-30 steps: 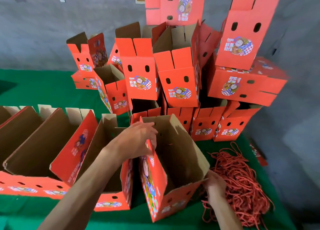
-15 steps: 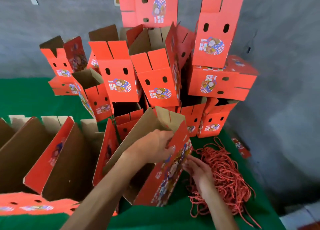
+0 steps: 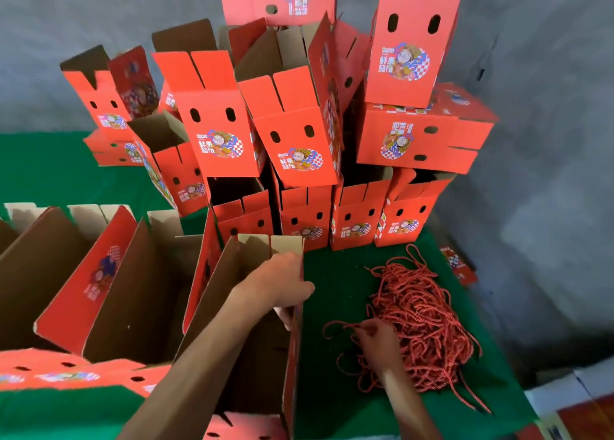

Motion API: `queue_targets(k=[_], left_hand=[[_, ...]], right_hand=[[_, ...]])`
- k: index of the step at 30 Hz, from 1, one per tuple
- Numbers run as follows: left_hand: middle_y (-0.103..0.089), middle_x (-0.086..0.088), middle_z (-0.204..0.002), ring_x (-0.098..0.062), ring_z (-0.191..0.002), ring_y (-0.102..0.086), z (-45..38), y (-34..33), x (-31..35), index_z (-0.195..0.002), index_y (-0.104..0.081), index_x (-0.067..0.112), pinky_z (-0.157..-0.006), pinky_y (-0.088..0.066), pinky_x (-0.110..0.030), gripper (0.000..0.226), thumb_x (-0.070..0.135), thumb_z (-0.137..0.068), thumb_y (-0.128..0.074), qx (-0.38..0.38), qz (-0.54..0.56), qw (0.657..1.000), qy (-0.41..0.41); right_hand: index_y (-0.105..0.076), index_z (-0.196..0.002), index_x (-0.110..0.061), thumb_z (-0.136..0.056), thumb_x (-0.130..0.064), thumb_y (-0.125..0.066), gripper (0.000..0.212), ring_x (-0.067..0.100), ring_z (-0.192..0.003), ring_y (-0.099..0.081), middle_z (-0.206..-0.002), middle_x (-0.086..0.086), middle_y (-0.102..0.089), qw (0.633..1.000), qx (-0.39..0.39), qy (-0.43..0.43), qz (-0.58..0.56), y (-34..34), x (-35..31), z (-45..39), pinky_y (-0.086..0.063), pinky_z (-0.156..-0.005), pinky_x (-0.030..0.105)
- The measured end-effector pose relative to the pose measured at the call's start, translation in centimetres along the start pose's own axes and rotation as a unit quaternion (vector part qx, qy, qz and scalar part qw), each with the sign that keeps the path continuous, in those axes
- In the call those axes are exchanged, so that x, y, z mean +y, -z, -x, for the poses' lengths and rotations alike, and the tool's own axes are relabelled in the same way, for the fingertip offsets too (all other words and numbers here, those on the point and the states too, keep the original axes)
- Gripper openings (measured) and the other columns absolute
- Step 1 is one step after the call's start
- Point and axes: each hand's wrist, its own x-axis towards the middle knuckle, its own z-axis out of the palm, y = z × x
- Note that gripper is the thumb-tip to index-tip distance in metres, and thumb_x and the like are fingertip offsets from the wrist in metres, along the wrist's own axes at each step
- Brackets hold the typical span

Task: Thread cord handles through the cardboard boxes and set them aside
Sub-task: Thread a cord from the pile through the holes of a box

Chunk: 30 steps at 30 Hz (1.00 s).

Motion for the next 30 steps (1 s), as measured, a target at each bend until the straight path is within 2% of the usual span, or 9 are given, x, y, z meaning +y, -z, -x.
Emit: queue_targets(k=[4, 6, 8, 12, 16, 20, 23, 27, 30], left_hand=[[-0.069, -0.003, -0.113, -0.018, -0.072, -0.076, -0.3, -0.5, -0.6, -0.126, -0.046, 0.021, -0.059, -0.064, -0.033, 0.032, 0.031, -0.098, -0.057, -0.039, 0.092, 0.994, 0.048], [-0.058, -0.005, -0.131, -0.02, -0.082, -0.073, -0.3, -0.8, -0.6, -0.139, -0.036, 0.027, -0.059, -0.063, -0.03, 0.043, 0.027, -0.1, -0.055, -0.058, 0.163, 0.983, 0.061], [-0.059, -0.005, -0.128, -0.018, -0.088, -0.069, -0.2, -1.0, -0.6, -0.14, -0.039, 0.02, -0.059, -0.062, -0.028, 0.039, 0.018, -0.102, -0.05, -0.08, 0.227, 0.968, 0.074], [-0.057, -0.006, -0.114, -0.024, -0.095, -0.064, 0.4, -1.2, -1.6, -0.131, -0.036, 0.014, -0.052, -0.057, -0.026, 0.033, 0.01, -0.1, -0.048, -0.083, 0.301, 0.94, 0.139], [-0.06, -0.008, -0.117, -0.026, -0.103, -0.063, 0.8, -0.9, -2.9, -0.133, -0.037, 0.017, -0.067, -0.053, -0.031, 0.037, 0.015, -0.1, -0.054, -0.082, 0.357, 0.915, 0.17], [-0.068, -0.014, -0.117, -0.031, -0.105, -0.069, 1.1, -1.1, -4.1, -0.132, -0.046, 0.013, -0.079, -0.056, -0.036, 0.038, 0.02, -0.096, -0.057, -0.078, 0.403, 0.894, 0.183], [-0.076, -0.015, -0.107, -0.031, -0.099, -0.073, 1.4, -1.4, -5.3, -0.128, -0.056, 0.008, -0.082, -0.056, -0.035, 0.042, 0.027, -0.091, -0.058, -0.079, 0.426, 0.88, 0.194], [-0.077, -0.015, -0.107, -0.035, -0.104, -0.072, 1.3, -1.5, -7.4, -0.124, -0.062, 0.008, -0.104, -0.051, -0.047, 0.049, 0.034, -0.083, -0.064, -0.079, 0.456, 0.865, 0.194], [-0.077, -0.017, -0.108, -0.033, -0.098, -0.075, 1.2, -1.5, -8.6, -0.125, -0.063, 0.007, -0.095, -0.056, -0.045, 0.055, 0.037, -0.078, -0.066, -0.082, 0.476, 0.856, 0.185]], right_hand=[[-0.07, -0.086, -0.014, -0.09, -0.018, -0.07, 0.006, 0.027, -0.089, -0.069, -0.089, 0.005, -0.072, 0.983, 0.007, 0.049, 0.177, 0.6, 0.9, 0.4, -0.055, -0.08, 0.041], [-0.07, -0.096, -0.016, -0.09, -0.028, -0.068, 0.013, 0.026, -0.103, -0.062, -0.104, 0.004, -0.066, 0.948, 0.034, 0.086, 0.304, 0.2, 0.9, 0.8, -0.051, -0.09, 0.039], [-0.069, -0.108, -0.017, -0.091, -0.031, -0.068, 0.021, 0.027, -0.11, -0.057, -0.113, 0.005, -0.06, 0.927, 0.077, 0.096, 0.353, -0.7, 0.5, 1.0, -0.047, -0.093, 0.039], [-0.068, -0.118, -0.018, -0.097, -0.024, -0.06, 0.023, 0.023, -0.111, -0.06, -0.116, 0.004, -0.062, 0.943, 0.016, 0.115, 0.31, -2.7, -0.2, 0.4, -0.051, -0.09, 0.036], [-0.071, -0.11, -0.015, -0.093, -0.036, -0.07, 0.027, 0.026, -0.105, -0.07, -0.109, 0.01, -0.074, 0.951, -0.11, 0.069, 0.281, -5.0, -0.9, -0.1, -0.052, -0.085, 0.033], [-0.062, -0.081, -0.017, -0.094, -0.047, -0.068, 0.033, 0.028, -0.096, -0.071, -0.097, 0.01, -0.074, 0.951, -0.098, 0.037, 0.292, -6.5, -1.1, -0.4, -0.05, -0.074, 0.03], [-0.072, -0.088, -0.017, -0.096, -0.041, -0.063, 0.027, 0.027, -0.103, -0.071, -0.101, 0.008, -0.075, 0.954, -0.103, 0.0, 0.28, -6.6, -1.4, -1.2, -0.052, -0.08, 0.03], [-0.073, -0.084, -0.008, -0.088, -0.034, -0.07, 0.026, 0.029, -0.099, -0.072, -0.098, 0.013, -0.075, 0.957, -0.128, -0.041, 0.256, -6.7, -2.3, -2.3, -0.051, -0.075, 0.031], [-0.065, -0.069, -0.009, -0.085, -0.033, -0.077, 0.031, 0.026, -0.091, -0.072, -0.084, 0.011, -0.07, 0.954, -0.139, -0.054, 0.259, -6.8, -2.9, -2.4, -0.054, -0.073, 0.032]])
